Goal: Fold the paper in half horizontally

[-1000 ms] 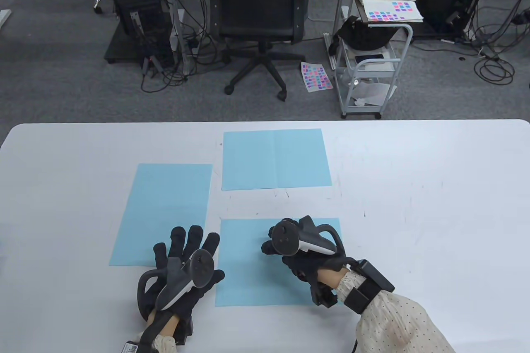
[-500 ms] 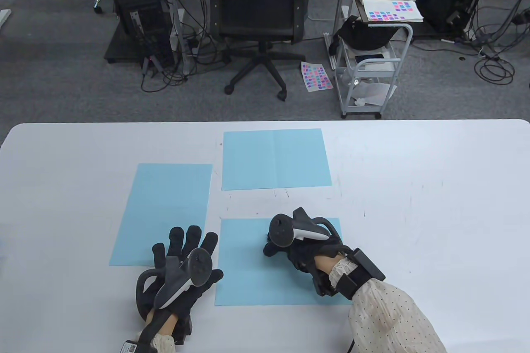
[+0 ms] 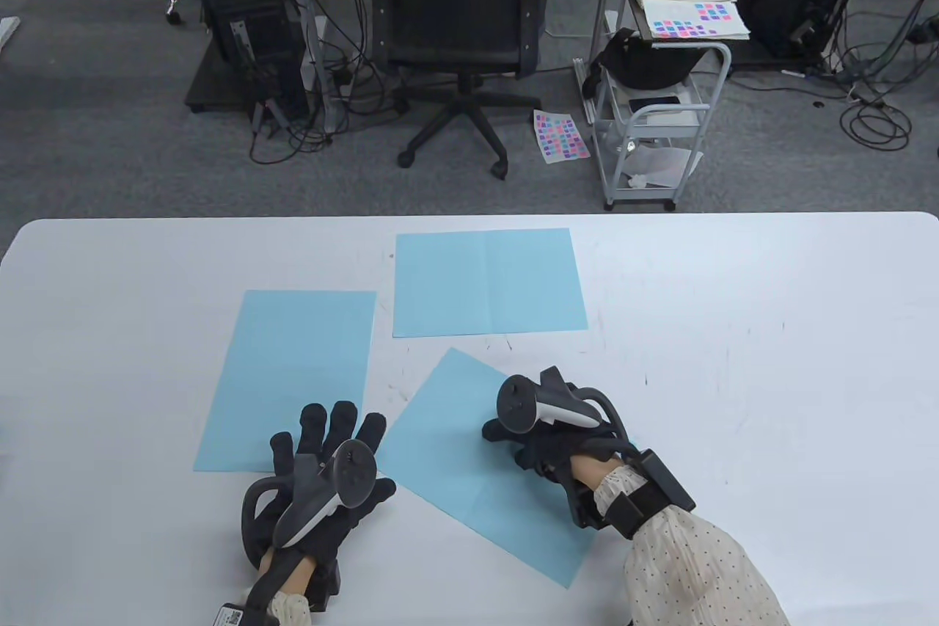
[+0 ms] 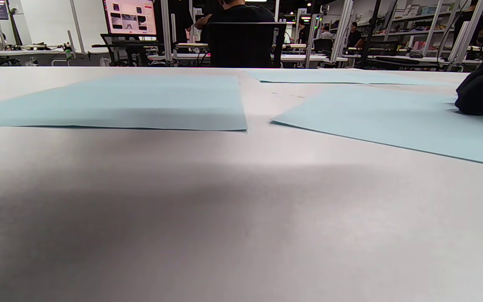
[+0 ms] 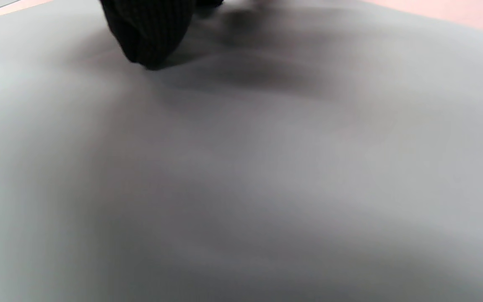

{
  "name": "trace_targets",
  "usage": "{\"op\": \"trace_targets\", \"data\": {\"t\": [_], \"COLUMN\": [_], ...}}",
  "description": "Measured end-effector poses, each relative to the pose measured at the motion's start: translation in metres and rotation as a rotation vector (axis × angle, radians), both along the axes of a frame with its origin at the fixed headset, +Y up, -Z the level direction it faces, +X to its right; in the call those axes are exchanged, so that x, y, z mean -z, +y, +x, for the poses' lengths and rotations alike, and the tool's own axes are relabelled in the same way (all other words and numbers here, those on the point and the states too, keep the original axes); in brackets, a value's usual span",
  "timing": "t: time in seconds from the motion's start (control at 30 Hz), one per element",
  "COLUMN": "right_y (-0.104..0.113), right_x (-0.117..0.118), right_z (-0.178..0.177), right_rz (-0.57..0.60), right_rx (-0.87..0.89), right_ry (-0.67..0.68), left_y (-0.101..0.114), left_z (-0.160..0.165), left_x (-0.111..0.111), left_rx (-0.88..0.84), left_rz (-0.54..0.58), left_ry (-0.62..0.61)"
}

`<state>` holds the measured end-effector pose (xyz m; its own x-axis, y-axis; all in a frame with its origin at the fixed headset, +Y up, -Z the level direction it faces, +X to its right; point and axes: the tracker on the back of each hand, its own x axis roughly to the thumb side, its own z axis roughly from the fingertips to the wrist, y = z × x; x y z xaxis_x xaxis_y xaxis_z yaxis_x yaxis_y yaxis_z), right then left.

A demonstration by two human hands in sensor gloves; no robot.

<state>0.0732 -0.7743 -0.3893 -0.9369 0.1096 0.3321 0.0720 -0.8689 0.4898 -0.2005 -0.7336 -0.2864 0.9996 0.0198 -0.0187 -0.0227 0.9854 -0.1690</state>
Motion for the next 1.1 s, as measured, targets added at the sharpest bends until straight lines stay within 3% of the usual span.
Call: {"op": "trace_targets", "data": {"t": [0.53,0.77,1.1], "right_y": [-0.003,-0.004,0.001], "right_x": [-0.011,-0.013,-0.008], "right_z": [-0.011,-0.022,-0.032], "right_rz": [0.066,0.052,0.048], "right_rx": [-0.019,-0.012,-0.005], "right_ry": [-0.134,-0.246,-0.285], "left_y": [0.001,0.001,0.001], "left_z": [-0.001,-0.001,-0.002], "left_x": [0.0,0.0,0.0], "left_rx": [-0.001,-0.003,-0.012], "left_rz": [-0.012,-0.016,-0.02], "left_ry": [0.006,0.006,0.009]}}
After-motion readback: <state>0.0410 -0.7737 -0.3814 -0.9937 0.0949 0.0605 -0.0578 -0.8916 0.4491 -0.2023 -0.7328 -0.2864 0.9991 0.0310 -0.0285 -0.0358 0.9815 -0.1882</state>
